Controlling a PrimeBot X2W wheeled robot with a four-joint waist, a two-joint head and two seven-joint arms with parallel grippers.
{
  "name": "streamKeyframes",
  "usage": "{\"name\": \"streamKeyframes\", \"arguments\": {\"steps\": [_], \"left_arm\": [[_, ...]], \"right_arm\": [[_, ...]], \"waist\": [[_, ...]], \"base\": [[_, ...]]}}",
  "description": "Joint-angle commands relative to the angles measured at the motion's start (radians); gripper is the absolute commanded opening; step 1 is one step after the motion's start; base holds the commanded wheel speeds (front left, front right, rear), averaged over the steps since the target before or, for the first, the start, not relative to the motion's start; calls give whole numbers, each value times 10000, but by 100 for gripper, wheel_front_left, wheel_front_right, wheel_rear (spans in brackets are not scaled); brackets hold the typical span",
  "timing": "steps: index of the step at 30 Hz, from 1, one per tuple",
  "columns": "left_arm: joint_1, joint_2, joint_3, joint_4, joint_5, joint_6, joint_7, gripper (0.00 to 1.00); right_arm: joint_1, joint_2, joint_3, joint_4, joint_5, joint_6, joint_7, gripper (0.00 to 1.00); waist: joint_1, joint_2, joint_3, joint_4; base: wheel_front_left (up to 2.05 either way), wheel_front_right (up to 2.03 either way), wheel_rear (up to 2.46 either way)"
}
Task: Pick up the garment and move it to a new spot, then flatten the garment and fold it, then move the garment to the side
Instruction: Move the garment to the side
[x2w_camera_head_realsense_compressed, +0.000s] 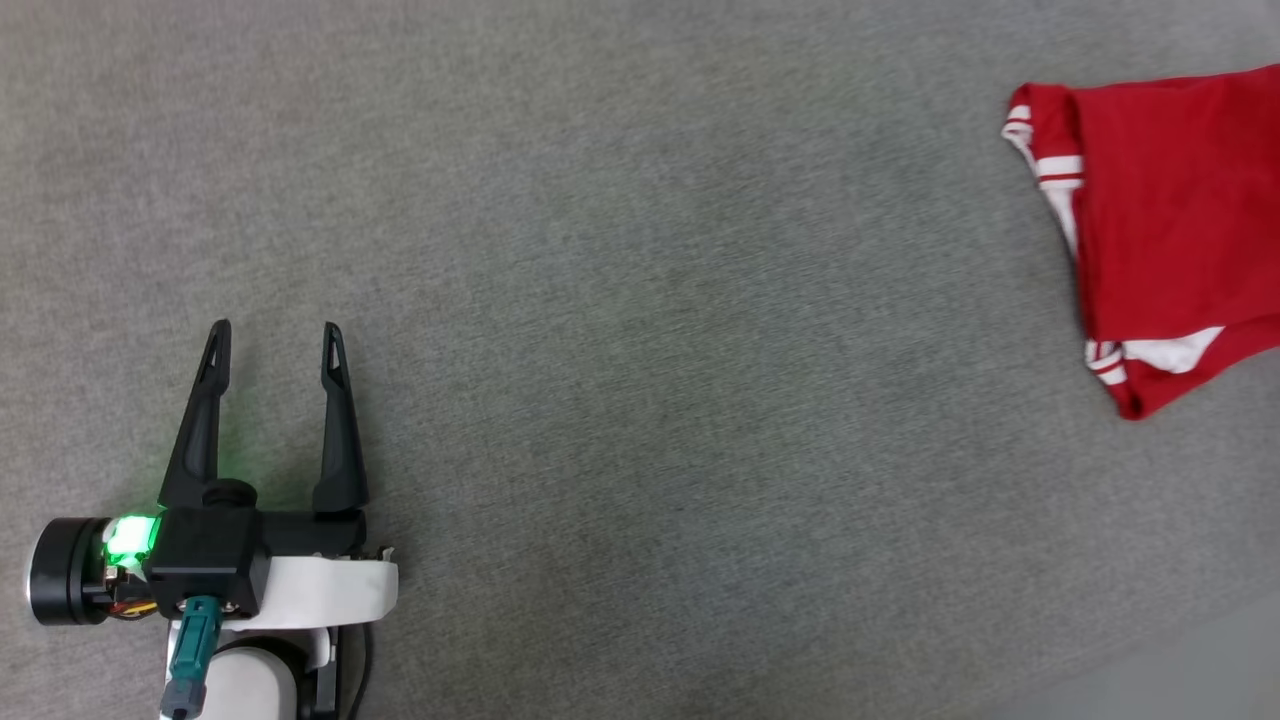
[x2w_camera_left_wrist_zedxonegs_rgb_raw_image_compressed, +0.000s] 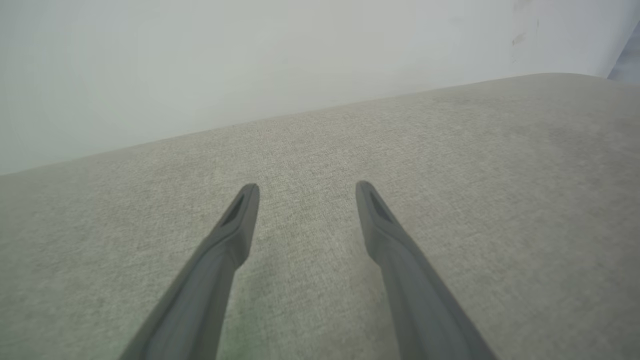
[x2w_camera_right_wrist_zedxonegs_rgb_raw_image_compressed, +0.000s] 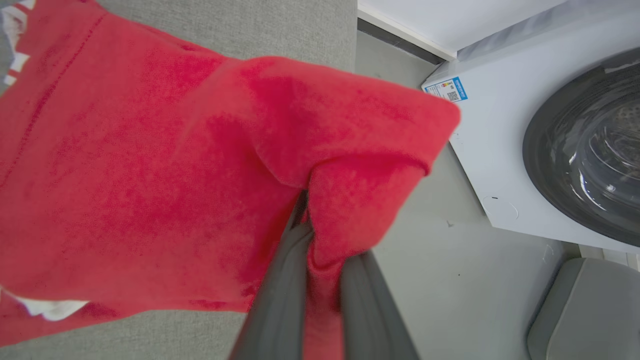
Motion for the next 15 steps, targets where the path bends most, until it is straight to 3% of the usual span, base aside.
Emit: {"name": "streamKeyframes", "arguments": {"steps": [1,6,7,9,11,15], "left_arm": [[-134,50,-4,-72,36,72,-23,100],[-148,68,-112,-129,-19,178,-23,100],[-128,47,-130,-114,-43,223,-23,100],[-29,1,-162,-65,-84,275,-23,100],[66,-75,-219,17,-127,339,-23,100],[365,-220,-296,123,-236,464,-25,100]], "right_arm": [[-228,208,-146,338,-52,-15,-184,0],[-282,891,-332,1530,-548,-15,-806,0],[-298,1033,-434,1786,-621,-15,-928,18],[-306,1311,-550,2302,-760,-15,-1002,100],[-351,1449,-539,2711,-1162,-15,-1029,100],[-629,1684,-710,3239,-2354,-15,-2095,100]], "waist": [[-1,0,229,127],[-1,0,271,268],[-1,0,204,296],[-1,0,-18,343],[-1,0,-355,423],[-1,0,-1111,587]], "base": [[0,0,0],[0,0,0],[0,0,0],[0,0,0],[0,0,0],[0,0,0]]}}
